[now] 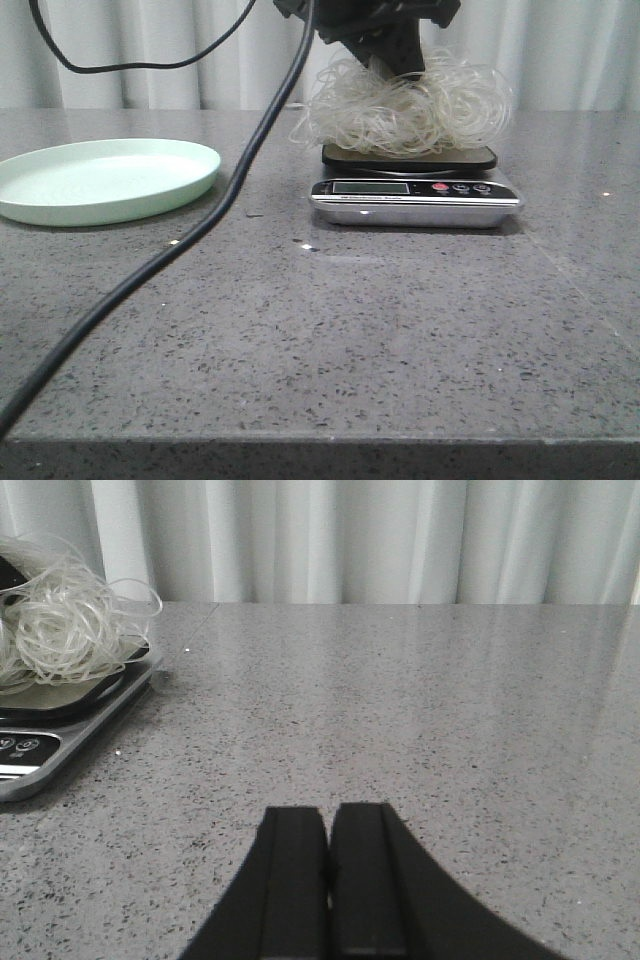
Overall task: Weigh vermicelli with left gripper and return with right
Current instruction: 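Lower the vermicelli onto the scale pan and open the left gripper, then withdraw the left gripper and let the scale weigh the vermicelli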
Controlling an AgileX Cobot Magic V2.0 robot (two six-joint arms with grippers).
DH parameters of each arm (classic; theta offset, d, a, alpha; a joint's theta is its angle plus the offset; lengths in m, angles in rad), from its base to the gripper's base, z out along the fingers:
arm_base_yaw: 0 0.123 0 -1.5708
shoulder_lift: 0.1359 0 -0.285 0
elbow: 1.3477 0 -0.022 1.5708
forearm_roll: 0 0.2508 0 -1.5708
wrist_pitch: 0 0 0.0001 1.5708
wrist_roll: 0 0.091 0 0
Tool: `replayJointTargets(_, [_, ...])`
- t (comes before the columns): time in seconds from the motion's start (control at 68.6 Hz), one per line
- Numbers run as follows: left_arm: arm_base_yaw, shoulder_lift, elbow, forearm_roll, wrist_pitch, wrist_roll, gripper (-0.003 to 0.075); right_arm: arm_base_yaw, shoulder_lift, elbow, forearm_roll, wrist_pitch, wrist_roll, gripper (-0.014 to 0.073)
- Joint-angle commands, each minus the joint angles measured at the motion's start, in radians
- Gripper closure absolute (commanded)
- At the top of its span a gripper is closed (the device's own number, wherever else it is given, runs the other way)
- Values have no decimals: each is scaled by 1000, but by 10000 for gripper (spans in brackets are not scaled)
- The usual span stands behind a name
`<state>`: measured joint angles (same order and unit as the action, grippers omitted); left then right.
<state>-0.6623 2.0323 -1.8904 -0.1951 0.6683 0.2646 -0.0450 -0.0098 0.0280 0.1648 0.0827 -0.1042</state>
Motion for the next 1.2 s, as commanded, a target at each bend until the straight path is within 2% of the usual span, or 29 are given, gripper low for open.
replayJointTargets(0.0, [0, -58, -37, -14, -61, 1, 459, 2, -17, -8, -10, -83, 2, 443])
replayJointTargets(0.175, [0, -64, -37, -14, -59, 1, 248, 2, -17, -8, -10, -83, 2, 443])
replayJointTargets(0.277, [0, -79, -39, -14, -51, 1, 202, 2, -17, -8, -10, -83, 2, 443])
replayJointTargets(0.656, [46, -224, -63, 6, 71, 1, 202, 2, -17, -8, -10, -83, 2, 443])
replayJointTargets(0.86, [136, -332, -53, 8, 135, -55, 215, 2, -17, -8, -10, -83, 2, 443])
replayJointTargets(1.049, [252, -475, 98, 50, 108, -56, 332, 2, -17, -8, -10, -83, 2, 443])
replayJointTargets(1.181, [335, -590, 263, 50, 31, -56, 366, 2, -17, -8, -10, -83, 2, 443])
